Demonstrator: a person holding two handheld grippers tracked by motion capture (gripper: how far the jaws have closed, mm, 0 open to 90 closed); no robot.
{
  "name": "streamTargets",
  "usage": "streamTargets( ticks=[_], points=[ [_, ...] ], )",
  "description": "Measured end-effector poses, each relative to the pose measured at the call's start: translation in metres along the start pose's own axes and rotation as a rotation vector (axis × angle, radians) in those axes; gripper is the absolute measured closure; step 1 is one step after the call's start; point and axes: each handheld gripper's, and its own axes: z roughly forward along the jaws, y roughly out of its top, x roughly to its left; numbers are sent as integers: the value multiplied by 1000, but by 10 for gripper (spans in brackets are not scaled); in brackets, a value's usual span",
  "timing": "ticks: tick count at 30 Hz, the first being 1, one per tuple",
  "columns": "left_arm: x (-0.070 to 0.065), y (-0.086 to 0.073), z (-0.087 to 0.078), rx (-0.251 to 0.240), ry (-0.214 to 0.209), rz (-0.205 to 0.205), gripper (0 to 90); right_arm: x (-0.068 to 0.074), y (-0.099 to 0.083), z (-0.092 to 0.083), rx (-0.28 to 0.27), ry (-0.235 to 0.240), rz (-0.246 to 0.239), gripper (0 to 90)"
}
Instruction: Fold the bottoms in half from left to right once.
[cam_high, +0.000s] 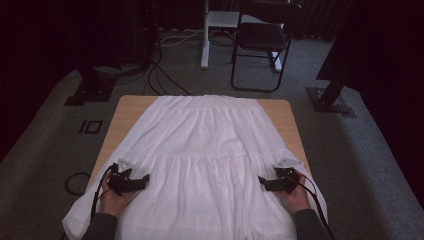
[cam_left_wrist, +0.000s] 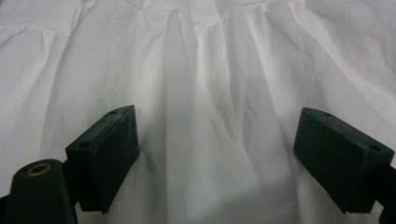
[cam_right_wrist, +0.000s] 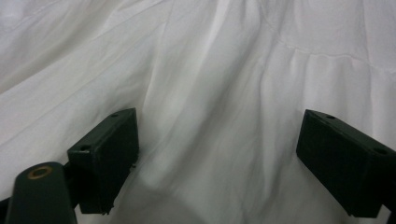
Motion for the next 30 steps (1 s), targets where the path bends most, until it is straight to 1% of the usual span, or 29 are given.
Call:
streamTargets(
  ticks=[10, 11, 14, 15, 16, 17, 18, 19, 20, 22, 24, 25, 26, 27, 28, 29, 30],
  points=[
    [0, 0, -1, -5, 3, -1, 161, 0, 0, 0, 1, 0, 0, 125],
    [0, -1, -1, -8, 4, 1, 174, 0, 0, 0, 1, -1, 0, 125],
    [0, -1, -3, -16, -7, 7, 275, 0, 0, 0, 0, 0, 0, 125],
    [0, -1, -4, -15, -10, 12, 275, 0, 0, 0, 0, -1, 0, 125],
    [-2, 0, -7, -3, 20, 36, 318, 0, 0, 0, 0, 0, 1, 125],
    [-2, 0, -7, -3, 20, 36, 333, 0, 0, 0, 0, 0, 1, 125],
    [-4, 2, -15, -4, 70, 83, 337, 0, 0, 0, 0, 0, 1, 125],
    [-4, 3, -20, -10, 85, 104, 351, 0, 0, 0, 0, -1, 0, 126],
    [-3, 5, -25, -19, 96, 114, 365, 0, 0, 0, 0, -1, 1, 125],
    [3, 9, -38, -43, 104, 116, 375, 0, 0, 0, 0, -1, 1, 128],
    [13, 11, -50, -55, 111, 112, 409, 0, 0, 0, 1, -1, 0, 129],
    [13, 11, -50, -55, 111, 112, 425, 0, 0, 0, 1, -1, 1, 130],
    [26, 12, -59, -59, 120, 104, 452, 0, 0, 0, 1, -1, 0, 130],
    [26, 12, -59, -59, 120, 104, 480, 0, 0, 0, 1, -1, 0, 130],
    [41, 11, -66, -53, 124, 78, 510, 0, 0, 0, 1, -1, 0, 130],
    [41, 11, -66, -53, 124, 78, 545, 0, 0, 0, 1, -1, 1, 130],
    [55, 8, -69, -38, 125, 45, 574, 0, 0, 0, 1, -1, 1, 130]
  ],
)
